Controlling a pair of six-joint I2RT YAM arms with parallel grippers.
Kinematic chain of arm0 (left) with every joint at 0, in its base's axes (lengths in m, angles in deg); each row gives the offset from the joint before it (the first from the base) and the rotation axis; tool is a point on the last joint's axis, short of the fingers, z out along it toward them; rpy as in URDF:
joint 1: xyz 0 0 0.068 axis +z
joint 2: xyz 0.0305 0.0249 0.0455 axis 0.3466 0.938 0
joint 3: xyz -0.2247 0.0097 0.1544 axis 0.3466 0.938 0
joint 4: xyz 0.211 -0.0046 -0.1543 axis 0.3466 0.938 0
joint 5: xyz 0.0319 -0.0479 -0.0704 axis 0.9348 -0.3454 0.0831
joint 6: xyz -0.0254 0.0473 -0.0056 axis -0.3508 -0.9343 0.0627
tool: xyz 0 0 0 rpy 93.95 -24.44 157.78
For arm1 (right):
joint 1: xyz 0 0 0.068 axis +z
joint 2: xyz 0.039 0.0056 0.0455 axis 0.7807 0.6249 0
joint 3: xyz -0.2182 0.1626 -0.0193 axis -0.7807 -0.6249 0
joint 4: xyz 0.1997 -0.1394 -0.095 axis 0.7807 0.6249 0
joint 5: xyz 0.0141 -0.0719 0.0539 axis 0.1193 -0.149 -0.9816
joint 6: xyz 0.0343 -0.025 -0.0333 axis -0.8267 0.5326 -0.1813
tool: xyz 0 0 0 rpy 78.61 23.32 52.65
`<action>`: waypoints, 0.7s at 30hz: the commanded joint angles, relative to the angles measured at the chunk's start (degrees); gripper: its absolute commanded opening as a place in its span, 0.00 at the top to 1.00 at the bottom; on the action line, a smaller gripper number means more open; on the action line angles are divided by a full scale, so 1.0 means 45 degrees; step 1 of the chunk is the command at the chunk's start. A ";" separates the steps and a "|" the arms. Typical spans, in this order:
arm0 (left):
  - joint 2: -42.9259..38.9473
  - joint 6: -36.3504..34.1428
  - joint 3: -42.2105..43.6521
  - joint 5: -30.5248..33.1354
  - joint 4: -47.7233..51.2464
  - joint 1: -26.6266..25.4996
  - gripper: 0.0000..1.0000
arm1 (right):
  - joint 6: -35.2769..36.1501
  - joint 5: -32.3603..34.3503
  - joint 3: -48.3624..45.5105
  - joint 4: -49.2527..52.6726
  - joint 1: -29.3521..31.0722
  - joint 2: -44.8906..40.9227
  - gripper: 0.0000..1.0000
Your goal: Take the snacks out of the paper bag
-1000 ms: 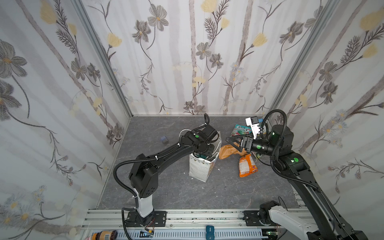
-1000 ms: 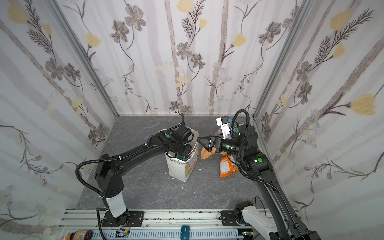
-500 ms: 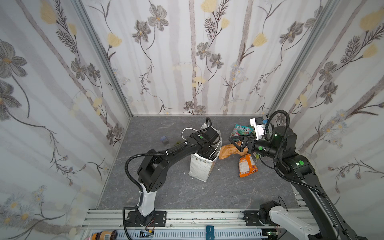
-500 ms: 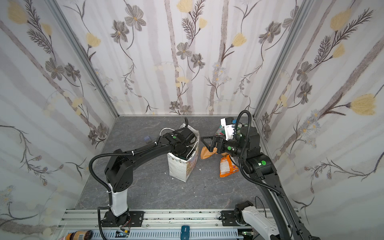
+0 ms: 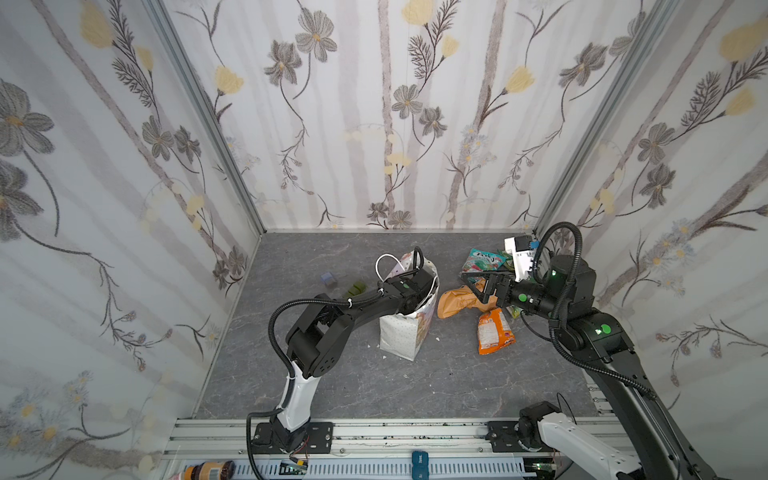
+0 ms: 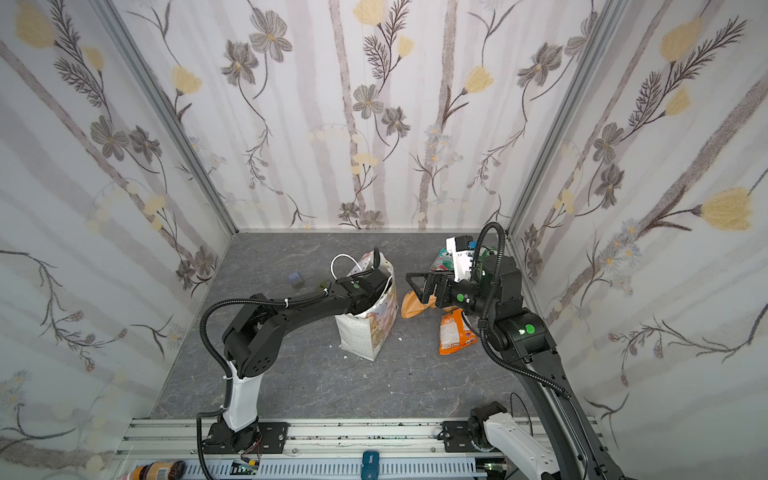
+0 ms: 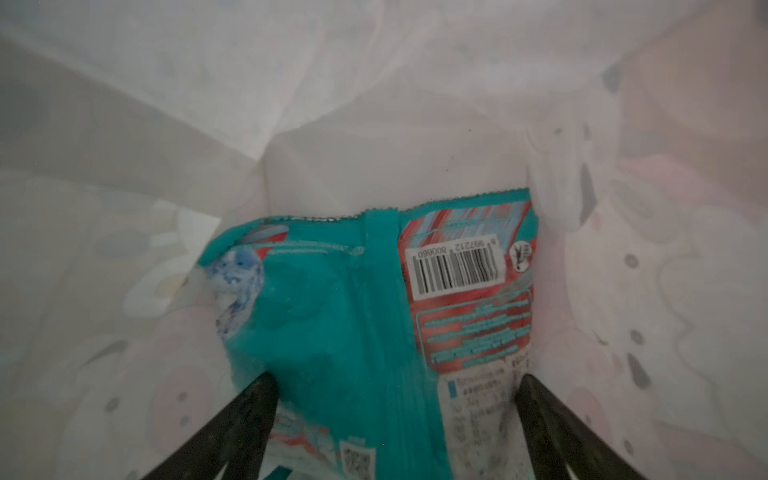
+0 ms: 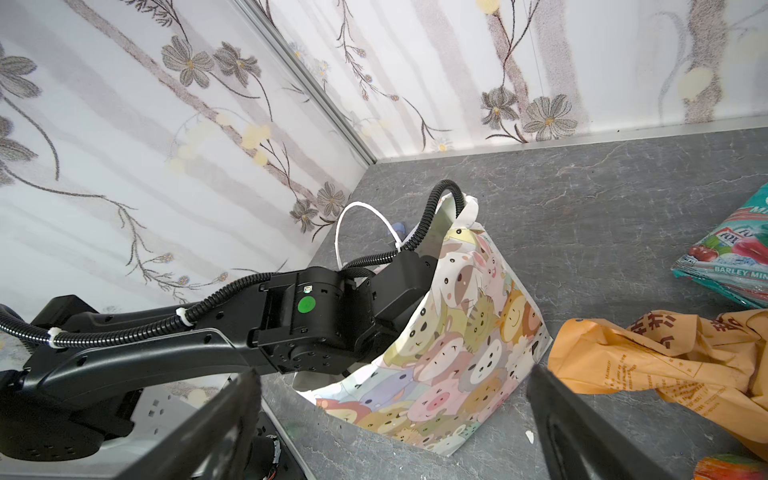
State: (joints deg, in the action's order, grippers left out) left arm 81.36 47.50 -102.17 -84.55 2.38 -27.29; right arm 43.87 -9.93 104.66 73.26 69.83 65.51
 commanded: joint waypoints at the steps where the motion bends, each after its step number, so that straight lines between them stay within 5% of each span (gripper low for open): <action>1: 0.0333 0.0028 0.0200 -0.0442 -0.0043 0.0012 0.07 | 0.0084 -0.0056 -0.0013 -0.0001 -0.0001 0.0076 0.00; 8: 0.0482 0.0300 0.0628 -0.0869 -0.0453 0.0004 0.14 | 0.0028 -0.0035 -0.0162 0.0014 0.0010 0.0113 0.00; 21: 0.0226 0.0346 0.0806 -0.0911 -0.0126 0.0020 0.85 | -0.0087 0.0197 -0.0267 0.0097 0.0007 0.0252 0.00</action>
State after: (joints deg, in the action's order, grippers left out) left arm 81.91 48.64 -99.07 -86.27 -3.04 -27.25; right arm 43.63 -9.86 103.69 74.79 69.85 66.41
